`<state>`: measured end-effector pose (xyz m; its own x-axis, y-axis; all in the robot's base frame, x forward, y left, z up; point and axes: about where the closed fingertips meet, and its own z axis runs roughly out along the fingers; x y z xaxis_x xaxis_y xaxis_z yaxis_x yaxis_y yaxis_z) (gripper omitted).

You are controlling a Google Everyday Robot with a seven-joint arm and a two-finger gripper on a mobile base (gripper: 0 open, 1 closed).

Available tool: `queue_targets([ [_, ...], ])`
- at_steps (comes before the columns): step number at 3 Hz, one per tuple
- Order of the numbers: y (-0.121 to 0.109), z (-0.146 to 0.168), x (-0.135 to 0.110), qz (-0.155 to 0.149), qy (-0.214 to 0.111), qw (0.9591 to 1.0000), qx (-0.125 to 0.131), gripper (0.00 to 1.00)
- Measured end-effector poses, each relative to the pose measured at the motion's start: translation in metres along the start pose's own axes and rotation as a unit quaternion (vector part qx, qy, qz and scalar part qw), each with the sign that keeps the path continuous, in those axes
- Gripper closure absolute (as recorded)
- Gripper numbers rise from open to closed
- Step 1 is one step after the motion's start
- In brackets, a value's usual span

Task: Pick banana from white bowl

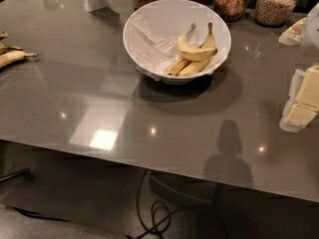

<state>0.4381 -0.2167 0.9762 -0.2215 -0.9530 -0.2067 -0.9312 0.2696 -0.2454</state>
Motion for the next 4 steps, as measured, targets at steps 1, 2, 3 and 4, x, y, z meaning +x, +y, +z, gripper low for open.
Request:
queue_targets([
  [1, 0.0, 0.0, 0.0, 0.0, 0.0, 1.0, 0.0, 0.0],
  [2, -0.028, 0.012, -0.021, 0.032, -0.059, 0.9977, 0.006, 0.0],
  [3, -0.058, 0.029, -0.046, 0.065, -0.128, 0.9897, -0.005, 0.0],
  [4, -0.086, 0.049, -0.076, 0.099, -0.195, 0.9751, -0.038, 0.0],
])
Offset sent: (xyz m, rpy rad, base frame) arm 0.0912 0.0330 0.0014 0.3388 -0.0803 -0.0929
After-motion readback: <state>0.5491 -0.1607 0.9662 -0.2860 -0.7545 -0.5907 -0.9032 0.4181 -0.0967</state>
